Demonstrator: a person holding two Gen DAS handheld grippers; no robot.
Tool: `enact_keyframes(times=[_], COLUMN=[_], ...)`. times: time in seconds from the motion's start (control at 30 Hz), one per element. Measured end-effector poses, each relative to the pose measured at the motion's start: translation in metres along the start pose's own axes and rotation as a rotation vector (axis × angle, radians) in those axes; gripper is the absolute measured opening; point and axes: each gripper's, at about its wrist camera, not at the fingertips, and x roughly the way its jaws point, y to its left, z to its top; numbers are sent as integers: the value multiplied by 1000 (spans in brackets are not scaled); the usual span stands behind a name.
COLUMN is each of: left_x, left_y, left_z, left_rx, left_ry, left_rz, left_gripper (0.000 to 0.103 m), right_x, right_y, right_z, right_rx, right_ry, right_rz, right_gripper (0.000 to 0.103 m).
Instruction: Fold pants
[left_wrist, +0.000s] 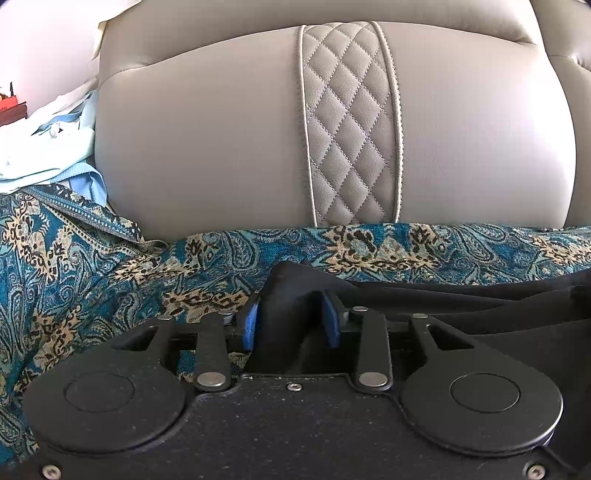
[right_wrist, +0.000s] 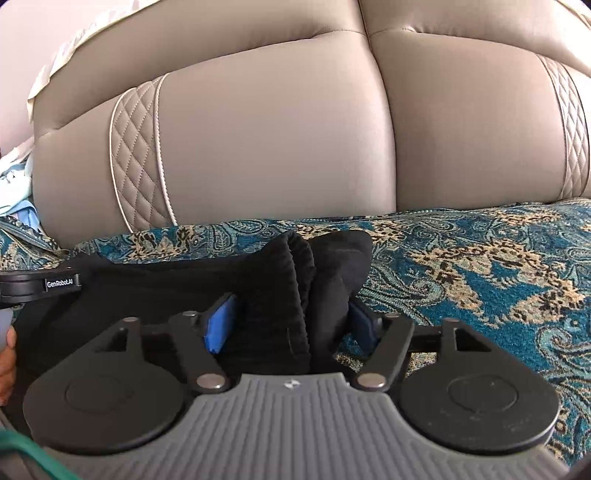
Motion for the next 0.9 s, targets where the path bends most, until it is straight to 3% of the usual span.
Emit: enact_keyframes(times=[0.3, 0.5, 0.6, 0.63, 0.7, 0.9], left_x=[1, 1, 0, 0, 2, -23], left_y=[1, 8, 12, 12, 12, 18], left_z=[0, 2, 3, 4, 4, 3], left_rx=[-16, -56, -74, -77, -80, -69], left_ry=[0, 12, 23, 37, 97, 162], left_rz=[31, 46, 77, 81, 41, 13], left_gripper=[47, 63, 86, 103, 103, 103], right_x=[0, 0, 1, 1, -1, -14], right_y=[3, 3, 3, 3, 3, -9], right_z=[-1, -1, 0, 0, -1, -2], right_rx=[-9, -3, 3, 8, 14, 95], right_ry=[-6, -6, -1, 0, -8, -20], right_rz=[-61, -79, -84, -90, -103, -107], right_gripper=[88, 94, 100, 102, 103, 103])
